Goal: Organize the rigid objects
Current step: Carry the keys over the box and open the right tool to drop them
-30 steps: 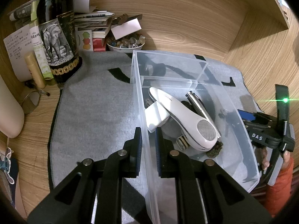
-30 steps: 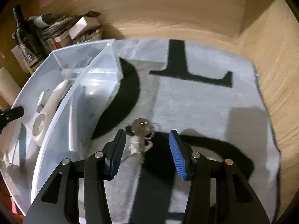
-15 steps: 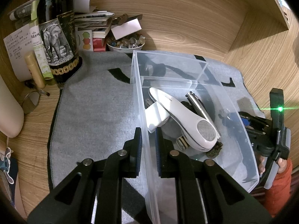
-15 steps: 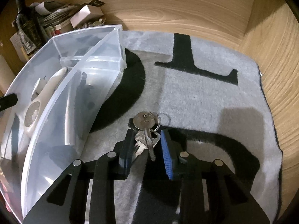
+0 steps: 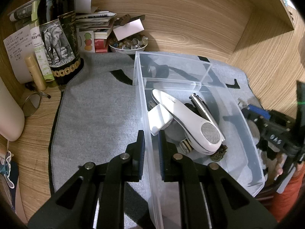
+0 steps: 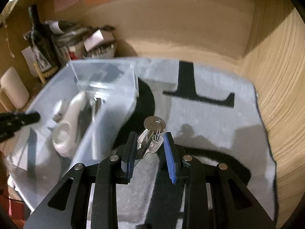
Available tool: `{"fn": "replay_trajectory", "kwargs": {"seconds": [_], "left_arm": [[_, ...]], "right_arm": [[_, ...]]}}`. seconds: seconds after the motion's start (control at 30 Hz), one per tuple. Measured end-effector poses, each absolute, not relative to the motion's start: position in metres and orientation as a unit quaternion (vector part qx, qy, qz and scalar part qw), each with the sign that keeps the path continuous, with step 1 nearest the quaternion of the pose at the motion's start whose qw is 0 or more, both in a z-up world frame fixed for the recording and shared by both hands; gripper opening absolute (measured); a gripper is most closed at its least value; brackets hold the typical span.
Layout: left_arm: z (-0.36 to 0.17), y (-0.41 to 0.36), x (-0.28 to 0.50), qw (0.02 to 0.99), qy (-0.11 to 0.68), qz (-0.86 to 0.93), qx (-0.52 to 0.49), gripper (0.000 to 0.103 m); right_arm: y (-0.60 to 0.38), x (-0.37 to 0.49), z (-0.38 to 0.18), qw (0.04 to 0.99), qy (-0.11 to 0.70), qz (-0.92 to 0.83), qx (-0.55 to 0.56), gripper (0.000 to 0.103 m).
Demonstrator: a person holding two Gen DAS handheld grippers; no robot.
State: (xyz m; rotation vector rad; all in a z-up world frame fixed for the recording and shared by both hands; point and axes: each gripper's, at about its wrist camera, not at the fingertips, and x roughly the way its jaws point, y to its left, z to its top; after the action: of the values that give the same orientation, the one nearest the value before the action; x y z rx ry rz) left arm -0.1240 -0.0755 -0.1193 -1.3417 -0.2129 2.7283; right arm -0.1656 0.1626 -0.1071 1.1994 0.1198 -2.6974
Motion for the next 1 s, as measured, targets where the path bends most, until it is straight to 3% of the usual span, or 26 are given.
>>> {"fn": "replay_trajectory", "kwargs": {"seconds": [0.53,1.0], "left_arm": [[-0.119,-0.078,-0.124,0.047,-0.070,0.894,-0.440,0.011],[-0.119,-0.078,-0.124,0.048,-0.070,0.894,-0.440,0.011]], "right_arm": [[0.126,-0.151,-0.042,0.144,0.058,-0.938,0.311,0.026],[0.077,-0.166,-0.076,0.199,0.097,-0.908,0.356,0.026]]}}
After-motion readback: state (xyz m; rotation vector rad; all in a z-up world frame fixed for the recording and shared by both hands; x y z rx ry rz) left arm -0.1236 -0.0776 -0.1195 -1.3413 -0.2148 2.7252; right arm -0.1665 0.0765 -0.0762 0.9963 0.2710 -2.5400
